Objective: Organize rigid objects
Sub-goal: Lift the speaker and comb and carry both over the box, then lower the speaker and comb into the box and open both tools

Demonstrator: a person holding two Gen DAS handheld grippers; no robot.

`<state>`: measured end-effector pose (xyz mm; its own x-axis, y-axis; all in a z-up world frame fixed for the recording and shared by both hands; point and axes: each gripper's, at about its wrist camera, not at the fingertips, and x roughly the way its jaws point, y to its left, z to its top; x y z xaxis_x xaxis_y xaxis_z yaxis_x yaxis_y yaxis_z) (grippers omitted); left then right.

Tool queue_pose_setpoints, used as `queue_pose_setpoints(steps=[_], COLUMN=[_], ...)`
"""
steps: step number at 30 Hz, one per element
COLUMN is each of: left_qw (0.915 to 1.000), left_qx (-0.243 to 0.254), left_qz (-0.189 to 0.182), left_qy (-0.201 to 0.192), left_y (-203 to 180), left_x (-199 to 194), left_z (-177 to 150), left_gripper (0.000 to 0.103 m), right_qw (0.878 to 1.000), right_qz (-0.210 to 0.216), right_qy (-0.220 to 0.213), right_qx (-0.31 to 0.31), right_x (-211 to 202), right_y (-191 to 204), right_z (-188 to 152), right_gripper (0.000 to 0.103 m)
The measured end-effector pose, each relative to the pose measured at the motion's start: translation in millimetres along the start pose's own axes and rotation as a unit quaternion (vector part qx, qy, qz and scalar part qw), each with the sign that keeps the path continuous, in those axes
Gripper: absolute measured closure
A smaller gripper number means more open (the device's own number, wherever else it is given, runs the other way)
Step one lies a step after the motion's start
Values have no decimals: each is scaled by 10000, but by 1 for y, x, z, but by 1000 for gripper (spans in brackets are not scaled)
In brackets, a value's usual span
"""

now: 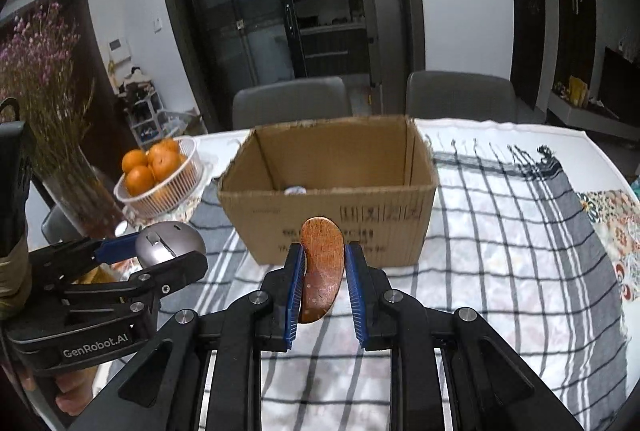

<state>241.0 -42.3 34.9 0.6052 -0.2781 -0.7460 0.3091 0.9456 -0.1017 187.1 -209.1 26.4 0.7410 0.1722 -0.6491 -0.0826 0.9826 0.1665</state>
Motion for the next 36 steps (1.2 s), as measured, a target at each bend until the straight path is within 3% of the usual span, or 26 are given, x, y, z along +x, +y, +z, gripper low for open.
queue_pose_setpoints(steps=[18, 36], left_qw=[9995, 9999], left_qx=[170, 98], left_qz=[38, 99], left_qy=[-276, 19], left_y=[-6, 1], left_x=[16, 68], left_z=[60, 94], left_gripper=[39, 39], right_qw=[9993, 9999], right_qz=[18, 49], right_qy=[-375, -91], right_qx=[-54, -23], right_x=[6, 61], right_y=[-16, -34], right_z=[57, 90], right_gripper=[80, 80])
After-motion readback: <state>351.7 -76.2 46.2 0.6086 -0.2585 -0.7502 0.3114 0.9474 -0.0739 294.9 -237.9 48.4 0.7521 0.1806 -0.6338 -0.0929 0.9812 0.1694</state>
